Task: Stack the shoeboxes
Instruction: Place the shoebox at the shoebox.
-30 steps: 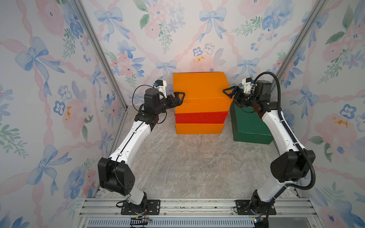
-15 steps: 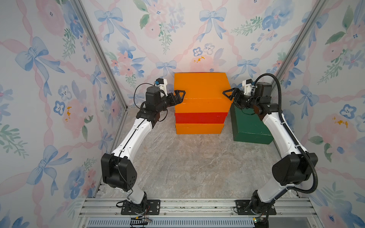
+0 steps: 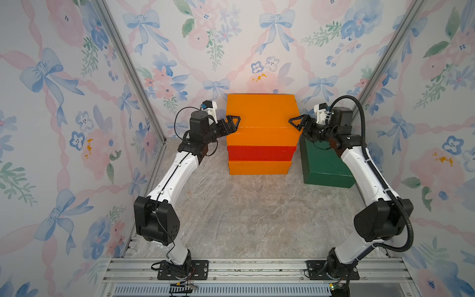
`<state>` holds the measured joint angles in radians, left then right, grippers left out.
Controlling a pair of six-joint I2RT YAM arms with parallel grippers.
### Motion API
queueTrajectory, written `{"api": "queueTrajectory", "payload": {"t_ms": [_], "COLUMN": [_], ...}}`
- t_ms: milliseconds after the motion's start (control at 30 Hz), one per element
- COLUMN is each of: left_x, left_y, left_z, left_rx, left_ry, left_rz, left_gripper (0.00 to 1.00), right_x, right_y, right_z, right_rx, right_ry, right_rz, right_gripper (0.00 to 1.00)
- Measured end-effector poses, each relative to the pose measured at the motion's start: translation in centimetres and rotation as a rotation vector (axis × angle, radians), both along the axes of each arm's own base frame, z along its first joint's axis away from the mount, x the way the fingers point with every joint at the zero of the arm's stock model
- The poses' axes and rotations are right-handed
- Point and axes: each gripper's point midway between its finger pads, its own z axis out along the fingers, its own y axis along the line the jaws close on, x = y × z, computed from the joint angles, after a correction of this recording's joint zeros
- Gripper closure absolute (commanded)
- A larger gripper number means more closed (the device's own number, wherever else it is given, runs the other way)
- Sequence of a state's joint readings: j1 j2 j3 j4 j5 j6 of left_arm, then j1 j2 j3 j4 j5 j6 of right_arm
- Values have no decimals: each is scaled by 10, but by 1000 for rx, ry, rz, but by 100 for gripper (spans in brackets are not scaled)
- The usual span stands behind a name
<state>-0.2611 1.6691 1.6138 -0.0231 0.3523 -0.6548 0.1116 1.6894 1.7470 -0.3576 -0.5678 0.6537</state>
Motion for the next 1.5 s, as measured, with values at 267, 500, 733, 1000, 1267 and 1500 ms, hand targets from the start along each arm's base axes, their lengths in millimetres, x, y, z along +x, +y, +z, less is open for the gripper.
{"api": "queueTrajectory", "payload": {"t_ms": [267,500,733,1000,1267,1500], "left_x": [1,1,1,1,3,6], "left_y": [0,0,0,-1,7,13], "left_z": [-1,-1,-1,-1,-1,-5], "left_rx": [1,0,1,0,0,3], "left_ry": [2,2,2,2,3,10], "left_rz": [0,0,0,-1,11,24], "left_gripper": [2,2,2,2,2,2], "right_x": [0,0,0,1,3,4], "right_y": [0,0,0,-4,-11,-13], "right_z": [0,0,0,1,1,1], "right_rx": [-1,-1,-1,1,3,3], "right_ry": [0,-1,-1,-2,-3,-3], "right_rz": [-2,-2,-2,-8,-19,-25], "right_gripper": [2,2,2,3,3,3]}}
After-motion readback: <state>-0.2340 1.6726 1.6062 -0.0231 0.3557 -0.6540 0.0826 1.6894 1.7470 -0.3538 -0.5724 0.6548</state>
